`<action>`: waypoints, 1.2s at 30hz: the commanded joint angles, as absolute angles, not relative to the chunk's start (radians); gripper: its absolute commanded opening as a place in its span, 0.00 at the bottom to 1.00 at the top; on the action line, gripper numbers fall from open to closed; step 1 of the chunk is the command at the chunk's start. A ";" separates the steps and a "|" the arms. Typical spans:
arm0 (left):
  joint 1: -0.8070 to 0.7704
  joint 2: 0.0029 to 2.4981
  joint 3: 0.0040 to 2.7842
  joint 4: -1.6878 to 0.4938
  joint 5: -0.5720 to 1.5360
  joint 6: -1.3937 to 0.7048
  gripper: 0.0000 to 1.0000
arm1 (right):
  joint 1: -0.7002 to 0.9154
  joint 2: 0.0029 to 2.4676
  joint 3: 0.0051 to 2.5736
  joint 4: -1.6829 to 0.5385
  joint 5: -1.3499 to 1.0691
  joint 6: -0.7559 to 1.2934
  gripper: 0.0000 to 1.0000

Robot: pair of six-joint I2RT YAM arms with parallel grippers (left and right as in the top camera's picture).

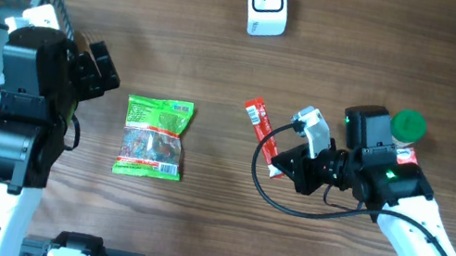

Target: Scan the item barcode

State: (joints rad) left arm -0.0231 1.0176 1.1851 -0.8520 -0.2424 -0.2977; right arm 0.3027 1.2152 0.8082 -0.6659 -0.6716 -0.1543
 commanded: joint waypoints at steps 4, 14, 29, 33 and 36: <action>-0.019 1.018 1.199 -0.849 -0.248 -0.293 1.00 | 0.303 1.207 0.821 -0.665 -0.658 -0.128 0.04; -0.019 1.018 1.199 -0.849 -0.248 -0.293 1.00 | 0.303 1.207 0.821 -0.651 -0.645 -0.018 0.04; -0.019 1.018 1.199 -0.849 -0.248 -0.293 1.00 | 0.303 1.207 0.826 -0.615 -0.531 0.081 0.04; -0.019 1.018 1.199 -0.850 -0.248 -0.293 1.00 | 0.303 1.207 0.869 -0.622 -0.530 0.079 0.04; -0.019 1.018 1.199 -0.849 -0.248 -0.293 1.00 | 0.303 1.208 0.955 -0.652 -0.509 0.080 0.04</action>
State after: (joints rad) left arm -0.0231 1.0176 1.1851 -0.8520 -0.2420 -0.2977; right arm 0.3027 1.2152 0.8322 -0.6296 -0.5377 0.0643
